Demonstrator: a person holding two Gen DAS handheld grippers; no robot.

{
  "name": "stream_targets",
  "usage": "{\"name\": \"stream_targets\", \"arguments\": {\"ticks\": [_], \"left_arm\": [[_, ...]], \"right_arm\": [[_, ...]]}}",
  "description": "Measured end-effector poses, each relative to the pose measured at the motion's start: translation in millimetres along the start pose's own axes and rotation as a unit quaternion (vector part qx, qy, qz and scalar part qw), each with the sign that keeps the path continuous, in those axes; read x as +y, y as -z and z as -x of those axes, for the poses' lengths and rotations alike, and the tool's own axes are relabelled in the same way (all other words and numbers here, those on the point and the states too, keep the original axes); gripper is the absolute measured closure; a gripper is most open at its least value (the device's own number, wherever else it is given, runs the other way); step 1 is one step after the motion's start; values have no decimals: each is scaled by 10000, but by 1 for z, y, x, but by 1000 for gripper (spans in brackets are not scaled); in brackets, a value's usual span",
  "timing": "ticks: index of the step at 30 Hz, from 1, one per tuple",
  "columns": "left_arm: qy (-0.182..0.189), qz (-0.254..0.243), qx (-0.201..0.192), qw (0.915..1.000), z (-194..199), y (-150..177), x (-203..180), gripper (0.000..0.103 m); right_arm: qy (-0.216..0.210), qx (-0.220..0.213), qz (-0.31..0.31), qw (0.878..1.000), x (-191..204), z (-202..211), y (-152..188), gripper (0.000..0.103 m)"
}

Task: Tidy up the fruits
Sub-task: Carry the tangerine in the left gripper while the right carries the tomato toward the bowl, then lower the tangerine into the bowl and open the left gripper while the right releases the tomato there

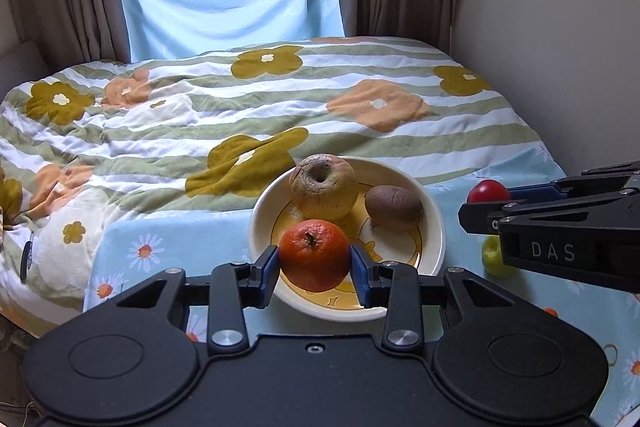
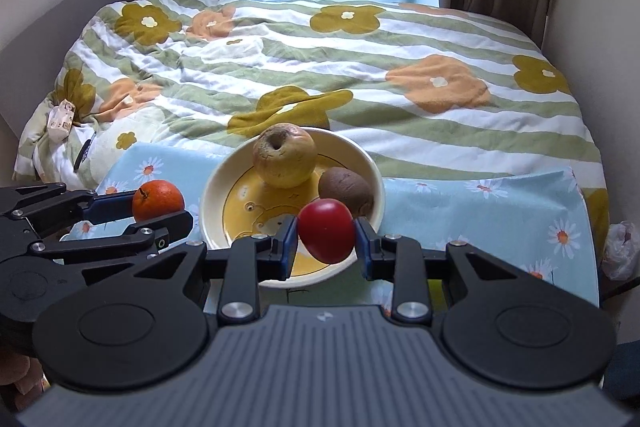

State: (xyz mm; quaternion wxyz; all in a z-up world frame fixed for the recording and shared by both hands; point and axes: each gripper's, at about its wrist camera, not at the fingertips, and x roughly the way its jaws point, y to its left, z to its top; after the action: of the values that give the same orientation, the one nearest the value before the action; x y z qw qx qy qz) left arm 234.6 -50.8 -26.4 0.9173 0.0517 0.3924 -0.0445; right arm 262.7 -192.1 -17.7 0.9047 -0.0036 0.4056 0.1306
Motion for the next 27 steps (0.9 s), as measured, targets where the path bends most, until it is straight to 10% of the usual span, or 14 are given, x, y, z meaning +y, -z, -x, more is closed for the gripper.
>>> {"name": "stream_targets", "arguments": {"ticks": [21,24,27], "left_arm": [[-62,-241,703,9972,-117,-10,-35,60],[-95,-287,570,9979,-112,-9,-36,23],[-122,-265,424,9987,-100,-11,-31,17]], "right_arm": [[-191,429,-87,9989,-55,-67,-11,58],[-215,423,-116,9988,-55,-66,-13,58],[-219,380,-124,9990,-54,-61,-14,58]]}}
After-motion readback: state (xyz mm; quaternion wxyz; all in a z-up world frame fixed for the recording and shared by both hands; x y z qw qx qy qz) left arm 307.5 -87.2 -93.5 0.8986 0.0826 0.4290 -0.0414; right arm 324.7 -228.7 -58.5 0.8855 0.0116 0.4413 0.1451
